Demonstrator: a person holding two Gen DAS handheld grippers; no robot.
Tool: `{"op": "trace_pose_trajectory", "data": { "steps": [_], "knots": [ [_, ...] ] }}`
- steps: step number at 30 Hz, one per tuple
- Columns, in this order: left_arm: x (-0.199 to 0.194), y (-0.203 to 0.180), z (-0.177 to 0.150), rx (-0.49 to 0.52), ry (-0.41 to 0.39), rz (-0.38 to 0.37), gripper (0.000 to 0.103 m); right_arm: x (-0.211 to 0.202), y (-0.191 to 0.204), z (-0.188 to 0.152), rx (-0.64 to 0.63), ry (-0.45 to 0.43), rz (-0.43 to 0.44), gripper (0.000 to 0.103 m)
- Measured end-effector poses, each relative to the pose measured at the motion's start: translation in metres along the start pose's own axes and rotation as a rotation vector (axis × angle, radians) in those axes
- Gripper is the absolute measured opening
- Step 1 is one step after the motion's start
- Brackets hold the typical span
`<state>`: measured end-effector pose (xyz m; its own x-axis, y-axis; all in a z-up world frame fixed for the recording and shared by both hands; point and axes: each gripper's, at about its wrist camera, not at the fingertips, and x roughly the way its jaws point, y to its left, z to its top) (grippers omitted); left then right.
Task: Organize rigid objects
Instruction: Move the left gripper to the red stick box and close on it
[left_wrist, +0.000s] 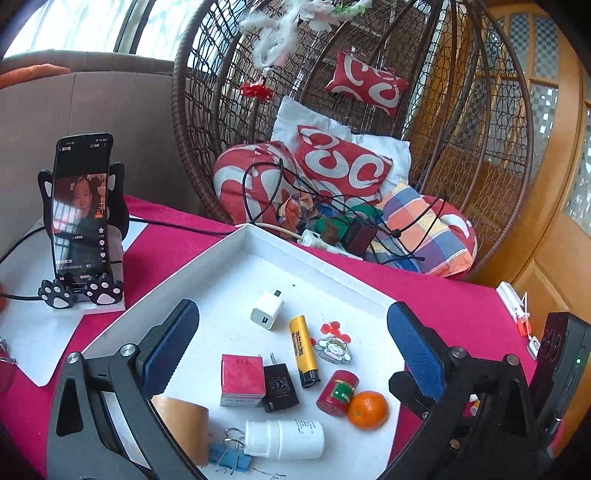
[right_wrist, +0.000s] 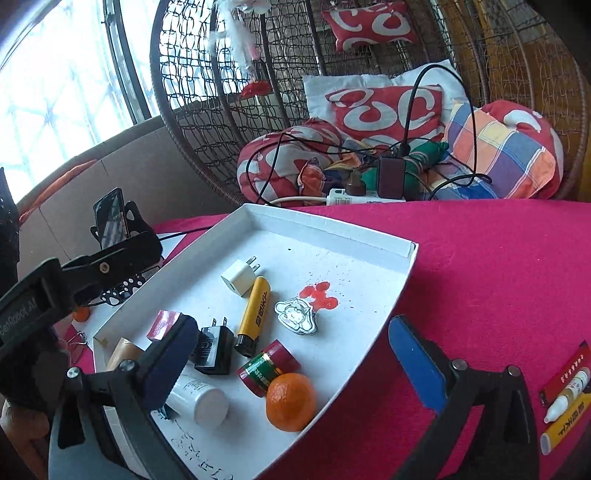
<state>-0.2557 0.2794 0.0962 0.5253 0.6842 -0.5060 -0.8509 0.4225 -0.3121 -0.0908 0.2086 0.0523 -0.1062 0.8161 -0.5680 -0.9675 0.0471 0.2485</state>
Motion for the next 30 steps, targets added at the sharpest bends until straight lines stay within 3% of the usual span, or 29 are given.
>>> {"op": "trace_pose_trajectory", "data": {
  "steps": [9,15,21,28,30],
  "knots": [
    [-0.024,-0.035,-0.003,0.083,-0.020,-0.079,0.103,-0.071,-0.026,0.000,0.051,-0.153,-0.024,0.103],
    [-0.015,-0.060,-0.017,0.138,0.044,-0.123,0.103,-0.112,-0.059,-0.006,0.107,-0.232,-0.087,0.103],
    [-0.009,-0.090,-0.033,0.213,0.097,-0.165,0.103,-0.125,-0.102,-0.030,0.175,-0.191,-0.148,0.103],
    [0.000,-0.113,-0.058,0.266,0.168,-0.220,0.103,-0.138,-0.157,-0.062,0.254,-0.119,-0.309,0.103],
    [0.004,-0.116,-0.064,0.270,0.192,-0.231,0.103,-0.143,-0.169,-0.067,0.255,-0.098,-0.305,0.103]
  ]
}}
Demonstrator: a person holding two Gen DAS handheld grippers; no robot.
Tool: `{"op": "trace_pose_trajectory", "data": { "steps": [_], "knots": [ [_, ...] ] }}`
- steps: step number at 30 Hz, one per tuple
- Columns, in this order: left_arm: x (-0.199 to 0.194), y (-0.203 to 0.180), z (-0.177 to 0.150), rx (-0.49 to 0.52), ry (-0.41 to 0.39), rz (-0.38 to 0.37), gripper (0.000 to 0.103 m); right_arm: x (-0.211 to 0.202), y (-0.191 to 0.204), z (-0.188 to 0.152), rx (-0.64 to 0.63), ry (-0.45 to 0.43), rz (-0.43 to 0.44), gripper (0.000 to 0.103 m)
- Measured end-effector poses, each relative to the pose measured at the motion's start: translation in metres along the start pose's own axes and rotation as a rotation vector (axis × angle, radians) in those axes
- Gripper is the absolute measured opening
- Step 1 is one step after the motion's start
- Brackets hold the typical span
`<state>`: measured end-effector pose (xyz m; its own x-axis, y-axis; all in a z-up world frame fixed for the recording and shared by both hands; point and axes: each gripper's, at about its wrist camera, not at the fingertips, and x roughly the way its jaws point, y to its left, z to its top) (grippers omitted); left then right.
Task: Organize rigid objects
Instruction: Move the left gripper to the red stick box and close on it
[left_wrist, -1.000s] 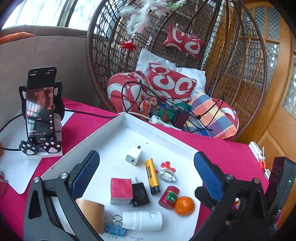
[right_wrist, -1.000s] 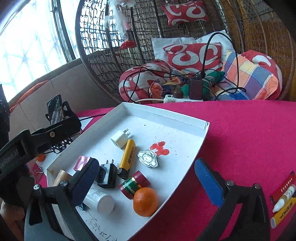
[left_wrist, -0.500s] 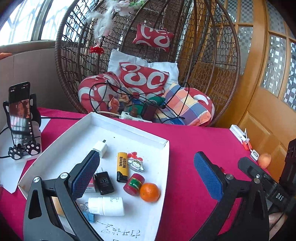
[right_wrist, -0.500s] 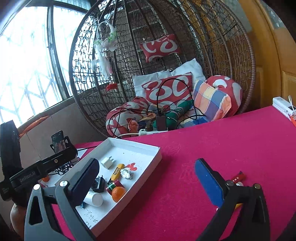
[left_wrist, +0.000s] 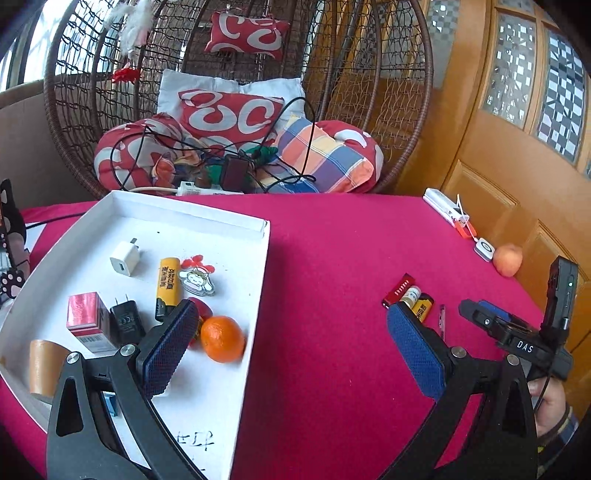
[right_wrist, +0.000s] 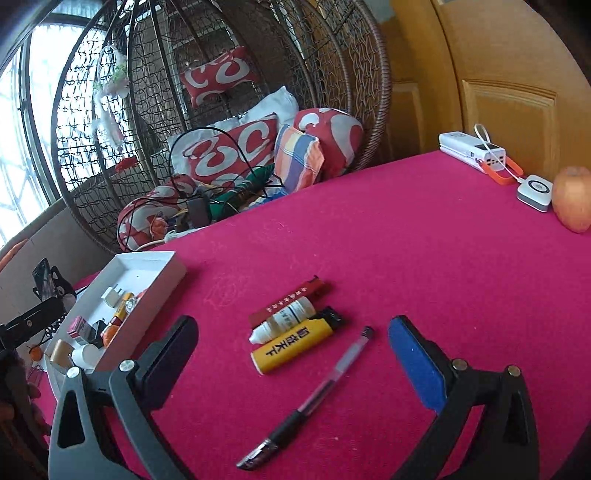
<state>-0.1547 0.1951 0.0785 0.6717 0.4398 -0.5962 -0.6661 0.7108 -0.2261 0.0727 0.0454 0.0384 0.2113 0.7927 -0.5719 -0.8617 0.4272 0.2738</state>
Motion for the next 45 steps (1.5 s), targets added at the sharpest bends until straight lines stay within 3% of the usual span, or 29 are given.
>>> {"op": "trace_pose_trajectory", "data": {
  "steps": [5,10,16,20,28,33,37,42,45],
  "knots": [
    [0.013,-0.010,-0.006,0.018,0.053,-0.028,0.103,0.011,-0.003,-0.012,-0.171,0.139,0.038,0.103],
    [0.022,-0.018,-0.014,0.048,0.088,-0.043,0.103,0.014,0.014,-0.022,-0.300,0.187,0.061,0.103],
    [0.045,-0.023,-0.014,0.056,0.161,-0.058,0.103,0.032,0.012,-0.017,-0.188,0.233,-0.014,0.103],
    [0.071,-0.035,-0.006,0.131,0.210,-0.044,0.103,0.026,0.004,-0.015,-0.161,0.220,-0.031,0.103],
    [0.143,-0.069,0.028,0.243,0.262,-0.030,0.103,0.010,-0.036,-0.020,0.036,0.155,-0.008,0.103],
    [0.179,-0.106,0.031,0.399,0.278,-0.016,0.103,0.010,-0.038,-0.019,0.076,0.145,0.005,0.103],
    [0.187,-0.123,0.033,0.474,0.261,-0.024,0.103,0.007,-0.049,-0.019,0.150,0.112,0.064,0.103],
    [0.186,-0.140,0.022,0.585,0.297,-0.042,0.103,0.004,-0.056,-0.020,0.209,0.083,0.113,0.103],
    [0.187,-0.138,0.021,0.563,0.288,-0.027,0.103,0.005,-0.057,-0.019,0.224,0.075,0.124,0.103]
  ]
}}
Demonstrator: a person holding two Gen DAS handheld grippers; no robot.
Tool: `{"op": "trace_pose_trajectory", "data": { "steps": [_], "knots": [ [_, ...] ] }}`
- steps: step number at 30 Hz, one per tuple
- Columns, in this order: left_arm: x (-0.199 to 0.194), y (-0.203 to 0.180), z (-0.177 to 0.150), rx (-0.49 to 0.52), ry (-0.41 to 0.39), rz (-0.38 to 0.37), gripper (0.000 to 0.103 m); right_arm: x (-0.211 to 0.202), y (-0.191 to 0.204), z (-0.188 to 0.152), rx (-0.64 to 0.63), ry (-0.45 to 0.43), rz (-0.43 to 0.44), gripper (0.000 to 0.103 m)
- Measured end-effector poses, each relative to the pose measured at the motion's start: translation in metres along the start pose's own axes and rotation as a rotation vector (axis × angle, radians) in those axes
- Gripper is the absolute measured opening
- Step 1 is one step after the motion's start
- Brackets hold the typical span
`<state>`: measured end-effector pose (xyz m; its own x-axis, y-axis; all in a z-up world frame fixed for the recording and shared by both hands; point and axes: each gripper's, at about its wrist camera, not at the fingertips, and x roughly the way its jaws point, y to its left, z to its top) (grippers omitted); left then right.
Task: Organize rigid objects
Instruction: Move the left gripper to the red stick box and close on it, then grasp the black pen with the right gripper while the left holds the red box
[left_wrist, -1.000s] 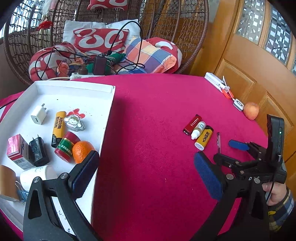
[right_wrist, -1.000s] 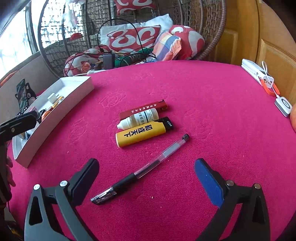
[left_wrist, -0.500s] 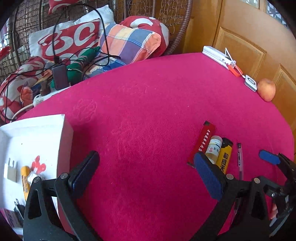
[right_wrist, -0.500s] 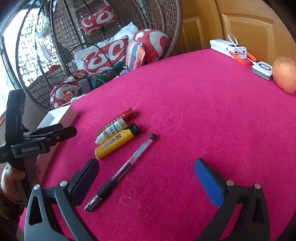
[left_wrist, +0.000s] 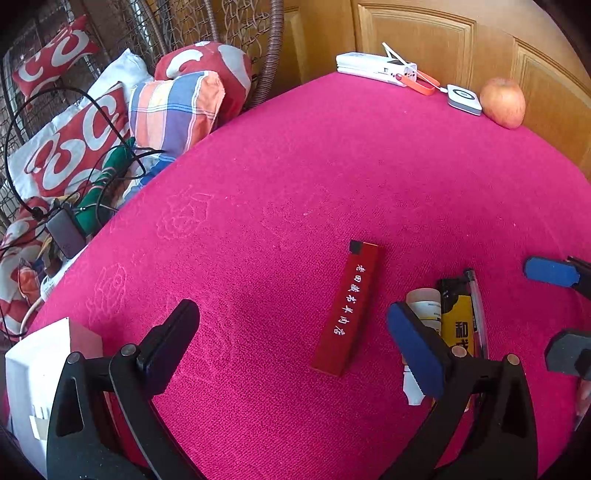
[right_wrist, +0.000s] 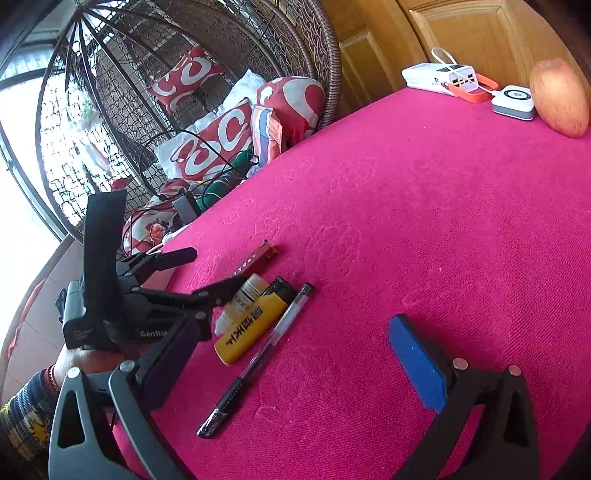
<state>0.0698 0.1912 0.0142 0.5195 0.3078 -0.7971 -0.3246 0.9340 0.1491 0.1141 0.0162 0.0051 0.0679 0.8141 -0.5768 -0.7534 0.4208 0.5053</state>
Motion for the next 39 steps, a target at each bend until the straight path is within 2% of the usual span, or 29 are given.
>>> {"op": "trace_pose_trajectory", "data": {
  "steps": [1,3,5,6,9,10,11,13,17,18,19,21,23,25,31,34,35,39],
  "knots": [
    [0.006,0.003,0.000,-0.015,0.028,0.022,0.102,0.000,0.000,0.000,0.003,-0.001,0.003,0.103],
    [0.011,0.013,0.000,-0.067,0.035,-0.038,0.100,0.000,-0.001,0.000,0.008,-0.002,0.007,0.103],
    [0.011,0.013,0.000,-0.081,0.036,-0.073,0.094,-0.001,-0.002,0.001,0.014,-0.005,0.014,0.103],
    [0.008,0.007,0.000,-0.057,0.025,-0.089,0.083,-0.001,-0.003,0.001,0.016,-0.006,0.016,0.103],
    [0.001,-0.016,0.002,0.044,-0.004,-0.053,0.069,0.000,-0.003,0.001,0.021,-0.009,0.020,0.103],
    [0.000,-0.020,0.003,0.062,-0.009,-0.055,0.061,0.000,-0.003,0.001,0.022,-0.009,0.019,0.103],
    [0.000,-0.023,0.004,0.071,-0.013,-0.055,0.058,0.000,-0.003,0.001,0.023,-0.010,0.019,0.103],
    [-0.001,-0.026,0.003,0.072,-0.028,-0.062,0.046,-0.001,-0.004,0.000,0.026,-0.012,0.024,0.103],
    [-0.004,-0.026,-0.005,0.043,-0.056,-0.072,0.032,-0.001,-0.005,0.001,0.031,-0.014,0.029,0.103],
    [-0.005,-0.024,-0.008,0.030,-0.058,-0.077,0.023,-0.001,-0.005,0.001,0.031,-0.014,0.029,0.103],
    [-0.007,-0.022,-0.012,0.018,-0.063,-0.068,0.019,-0.001,-0.006,0.001,0.032,-0.015,0.030,0.103],
    [-0.012,-0.016,-0.021,-0.017,-0.073,-0.046,0.017,-0.001,-0.005,0.001,0.032,-0.015,0.029,0.103],
    [-0.017,-0.001,-0.033,-0.085,-0.074,-0.055,0.017,-0.001,-0.004,0.001,0.027,-0.013,0.021,0.103],
    [-0.025,0.015,-0.046,-0.174,-0.066,-0.079,0.017,0.000,0.004,0.001,-0.008,-0.002,-0.026,0.103],
    [-0.061,0.039,-0.088,-0.356,-0.101,-0.133,0.017,0.028,0.065,-0.018,-0.336,0.134,-0.216,0.103],
    [-0.074,0.039,-0.098,-0.393,-0.119,-0.155,0.017,0.049,0.088,-0.030,-0.484,0.191,-0.331,0.103],
    [-0.078,0.038,-0.100,-0.395,-0.126,-0.158,0.017,0.054,0.090,-0.033,-0.514,0.213,-0.344,0.102],
    [-0.092,0.034,-0.104,-0.388,-0.154,-0.168,0.017,0.045,0.080,-0.031,-0.508,0.208,-0.308,0.093]
  ]
}}
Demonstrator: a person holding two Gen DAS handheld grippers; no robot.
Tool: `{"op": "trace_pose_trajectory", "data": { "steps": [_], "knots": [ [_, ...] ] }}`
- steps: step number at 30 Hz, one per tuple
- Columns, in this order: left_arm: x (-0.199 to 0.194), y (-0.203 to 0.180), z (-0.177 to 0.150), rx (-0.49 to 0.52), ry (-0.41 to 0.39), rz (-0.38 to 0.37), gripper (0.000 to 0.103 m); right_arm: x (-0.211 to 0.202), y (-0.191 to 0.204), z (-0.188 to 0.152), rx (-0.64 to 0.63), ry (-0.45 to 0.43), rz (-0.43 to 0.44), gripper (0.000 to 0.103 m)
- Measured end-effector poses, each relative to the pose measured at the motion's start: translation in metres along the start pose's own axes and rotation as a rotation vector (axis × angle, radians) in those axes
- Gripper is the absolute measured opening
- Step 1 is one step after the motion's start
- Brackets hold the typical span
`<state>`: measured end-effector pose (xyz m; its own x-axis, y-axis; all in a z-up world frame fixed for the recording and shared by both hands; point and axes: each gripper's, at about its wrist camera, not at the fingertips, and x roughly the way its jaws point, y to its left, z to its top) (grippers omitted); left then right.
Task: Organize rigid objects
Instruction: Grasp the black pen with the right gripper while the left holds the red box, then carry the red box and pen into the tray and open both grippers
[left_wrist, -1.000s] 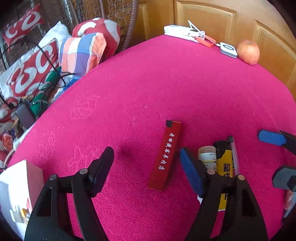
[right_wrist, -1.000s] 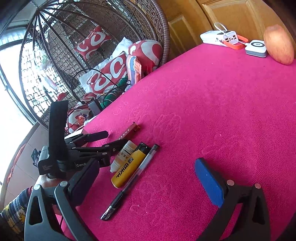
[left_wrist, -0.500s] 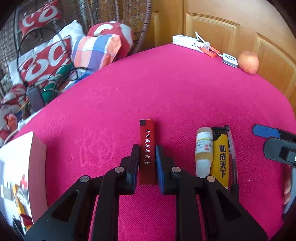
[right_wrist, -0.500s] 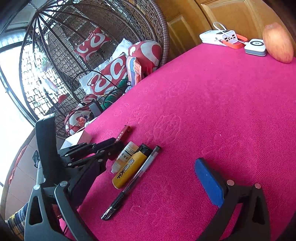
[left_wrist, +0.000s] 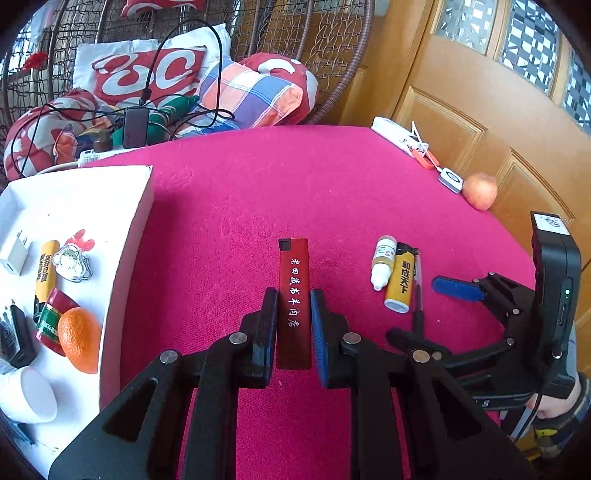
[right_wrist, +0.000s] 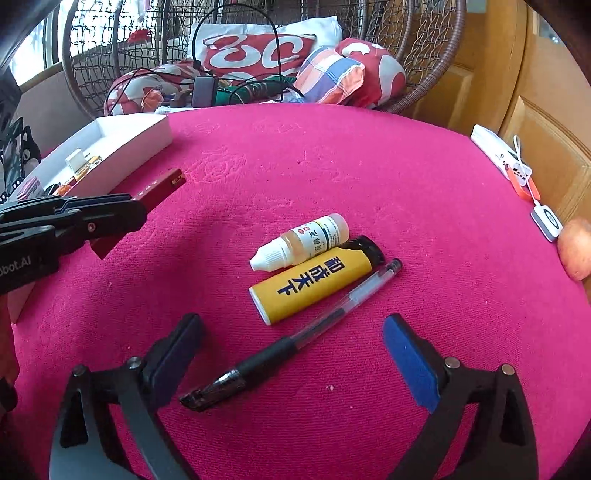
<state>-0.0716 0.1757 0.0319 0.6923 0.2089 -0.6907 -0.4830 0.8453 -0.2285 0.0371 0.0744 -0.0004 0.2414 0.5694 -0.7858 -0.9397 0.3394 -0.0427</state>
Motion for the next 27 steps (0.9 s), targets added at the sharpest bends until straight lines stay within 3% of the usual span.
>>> {"op": "trace_pose_trajectory", "data": {
  "steps": [3,5,8,17,27],
  "knots": [
    [-0.008,-0.002,-0.002,0.000,-0.015,-0.018,0.017,-0.010,-0.011,-0.005,-0.026,-0.006,0.012,0.068],
    [-0.012,-0.003,-0.003,-0.001,-0.021,-0.026,0.017,-0.015,-0.023,-0.008,-0.013,-0.004,0.006,0.037],
    [-0.016,-0.005,-0.003,-0.002,-0.031,-0.028,0.017,-0.019,-0.042,-0.011,0.050,-0.001,0.005,0.010],
    [-0.037,-0.012,-0.002,0.016,-0.082,-0.022,0.017,-0.026,-0.051,-0.020,0.139,-0.056,0.063,0.008],
    [-0.066,-0.018,0.004,0.038,-0.164,-0.009,0.017,-0.068,-0.065,-0.006,0.226,-0.209,0.128,0.007]
  ]
}}
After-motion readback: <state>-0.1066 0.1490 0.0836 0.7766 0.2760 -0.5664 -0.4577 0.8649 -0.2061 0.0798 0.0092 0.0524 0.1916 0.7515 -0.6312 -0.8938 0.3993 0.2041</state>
